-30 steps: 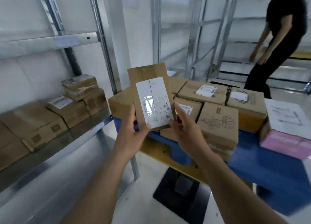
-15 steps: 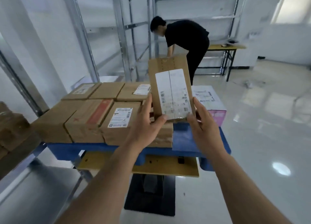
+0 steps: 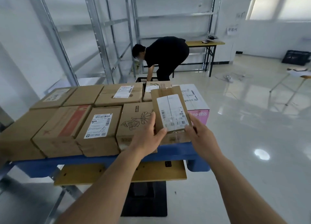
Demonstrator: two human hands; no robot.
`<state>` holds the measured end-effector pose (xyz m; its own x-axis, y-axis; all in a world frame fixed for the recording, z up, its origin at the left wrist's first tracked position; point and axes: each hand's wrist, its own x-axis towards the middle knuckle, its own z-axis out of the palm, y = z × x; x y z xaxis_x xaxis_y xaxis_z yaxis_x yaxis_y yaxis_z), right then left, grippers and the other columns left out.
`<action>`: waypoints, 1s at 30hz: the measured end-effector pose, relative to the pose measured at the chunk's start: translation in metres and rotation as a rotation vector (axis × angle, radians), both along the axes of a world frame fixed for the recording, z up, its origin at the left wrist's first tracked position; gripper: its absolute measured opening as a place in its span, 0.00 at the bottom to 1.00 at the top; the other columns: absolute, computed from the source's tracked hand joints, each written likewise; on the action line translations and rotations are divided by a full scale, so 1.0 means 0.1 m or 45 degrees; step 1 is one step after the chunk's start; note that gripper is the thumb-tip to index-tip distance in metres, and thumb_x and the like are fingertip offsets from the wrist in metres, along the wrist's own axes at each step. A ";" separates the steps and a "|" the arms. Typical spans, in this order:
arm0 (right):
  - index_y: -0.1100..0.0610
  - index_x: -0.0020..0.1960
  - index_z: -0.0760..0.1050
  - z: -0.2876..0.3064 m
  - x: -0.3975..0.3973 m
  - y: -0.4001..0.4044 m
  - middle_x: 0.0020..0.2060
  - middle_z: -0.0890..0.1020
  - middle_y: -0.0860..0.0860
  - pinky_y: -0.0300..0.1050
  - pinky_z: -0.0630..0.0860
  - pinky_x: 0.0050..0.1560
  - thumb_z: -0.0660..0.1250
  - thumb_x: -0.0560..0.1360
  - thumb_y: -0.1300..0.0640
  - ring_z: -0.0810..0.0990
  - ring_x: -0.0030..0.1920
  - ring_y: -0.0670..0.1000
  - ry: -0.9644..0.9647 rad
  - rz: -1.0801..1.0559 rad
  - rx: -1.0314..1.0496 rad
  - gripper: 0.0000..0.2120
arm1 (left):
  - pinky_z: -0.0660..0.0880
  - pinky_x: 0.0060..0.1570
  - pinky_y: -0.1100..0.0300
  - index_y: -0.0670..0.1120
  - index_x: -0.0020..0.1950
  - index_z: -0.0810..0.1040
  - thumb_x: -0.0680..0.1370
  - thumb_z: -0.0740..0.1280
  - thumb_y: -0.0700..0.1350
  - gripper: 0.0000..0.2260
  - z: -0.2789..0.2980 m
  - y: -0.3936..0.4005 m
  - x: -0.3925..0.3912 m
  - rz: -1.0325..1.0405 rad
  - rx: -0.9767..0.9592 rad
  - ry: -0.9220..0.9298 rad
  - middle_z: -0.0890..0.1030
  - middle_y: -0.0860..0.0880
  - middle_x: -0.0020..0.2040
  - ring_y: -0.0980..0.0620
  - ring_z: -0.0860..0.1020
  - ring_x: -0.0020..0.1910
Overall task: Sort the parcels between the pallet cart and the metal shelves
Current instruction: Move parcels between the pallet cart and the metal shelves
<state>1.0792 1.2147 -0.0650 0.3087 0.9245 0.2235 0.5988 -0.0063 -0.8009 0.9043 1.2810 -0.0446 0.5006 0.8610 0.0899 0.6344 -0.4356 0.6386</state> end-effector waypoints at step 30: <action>0.49 0.72 0.58 -0.28 0.18 0.43 0.52 0.75 0.40 0.42 0.79 0.39 0.54 0.82 0.55 0.80 0.44 0.48 0.082 0.114 -0.398 0.19 | 0.65 0.57 0.58 0.47 0.74 0.59 0.73 0.62 0.66 0.36 -0.17 0.37 0.10 0.011 0.266 0.544 0.68 0.48 0.64 0.50 0.66 0.61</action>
<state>1.0971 1.2579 -0.0933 0.2273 0.9694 -0.0929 0.5565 -0.2076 -0.8045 0.9144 1.3184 -0.0619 0.5231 0.8508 0.0492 0.8255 -0.5202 0.2191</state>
